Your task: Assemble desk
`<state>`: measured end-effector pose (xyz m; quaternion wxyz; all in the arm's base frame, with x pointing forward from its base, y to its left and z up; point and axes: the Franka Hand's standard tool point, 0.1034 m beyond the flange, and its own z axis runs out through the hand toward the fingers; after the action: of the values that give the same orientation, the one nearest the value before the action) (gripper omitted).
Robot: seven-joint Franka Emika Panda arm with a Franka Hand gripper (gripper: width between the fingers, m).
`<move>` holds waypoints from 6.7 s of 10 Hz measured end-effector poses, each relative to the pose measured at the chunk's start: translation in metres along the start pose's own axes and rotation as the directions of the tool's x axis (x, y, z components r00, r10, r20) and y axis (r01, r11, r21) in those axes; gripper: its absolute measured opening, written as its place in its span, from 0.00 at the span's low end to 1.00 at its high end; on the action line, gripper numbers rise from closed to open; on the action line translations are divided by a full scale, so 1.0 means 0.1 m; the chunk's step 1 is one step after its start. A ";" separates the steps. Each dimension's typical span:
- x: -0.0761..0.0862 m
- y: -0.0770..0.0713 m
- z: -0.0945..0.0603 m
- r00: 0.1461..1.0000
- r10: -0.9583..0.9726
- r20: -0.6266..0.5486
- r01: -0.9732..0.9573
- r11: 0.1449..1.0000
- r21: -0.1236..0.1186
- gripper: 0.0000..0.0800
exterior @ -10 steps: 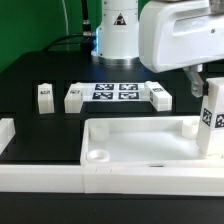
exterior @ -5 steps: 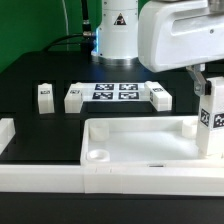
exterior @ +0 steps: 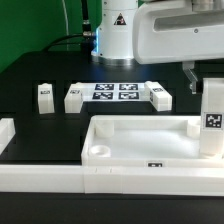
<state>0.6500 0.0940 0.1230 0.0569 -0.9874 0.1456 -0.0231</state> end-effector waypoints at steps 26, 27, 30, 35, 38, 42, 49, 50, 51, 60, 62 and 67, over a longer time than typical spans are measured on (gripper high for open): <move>-0.01 -0.05 0.07 0.711 -0.703 -0.003 0.702 0.710 -0.061 0.81; -0.01 -0.04 0.08 0.712 -0.702 -0.001 0.701 0.711 -0.060 0.65; -0.01 -0.04 0.09 0.712 -0.702 -0.001 0.701 0.711 -0.060 0.36; 0.00 -0.02 0.09 0.877 -0.481 -0.018 0.479 0.876 -0.048 0.36; 0.01 0.01 0.09 0.987 -0.158 -0.040 0.157 0.987 -0.032 0.36; 0.01 0.04 0.10 0.961 0.274 -0.044 -0.275 0.961 -0.009 0.36; 0.01 0.05 0.10 0.903 0.428 -0.034 -0.429 0.903 0.000 0.68; 0.00 0.04 0.10 0.934 0.356 -0.034 -0.356 0.935 -0.003 0.77; -0.01 0.02 0.11 0.963 0.268 -0.035 -0.269 0.963 -0.009 0.77; -0.04 -0.05 0.12 0.831 -0.557 -0.011 0.556 0.830 -0.053 0.81; -0.04 -0.03 0.12 0.771 -0.637 -0.004 0.636 0.770 -0.058 0.66; -0.04 -0.03 0.12 0.782 -0.623 -0.004 0.622 0.781 -0.058 0.36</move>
Offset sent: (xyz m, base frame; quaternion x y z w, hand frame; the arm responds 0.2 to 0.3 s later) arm -0.0046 0.0123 -0.0134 -0.0073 -0.0222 0.2378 0.9710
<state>0.6482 0.0991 0.1112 0.0181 -0.9810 -0.1872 -0.0482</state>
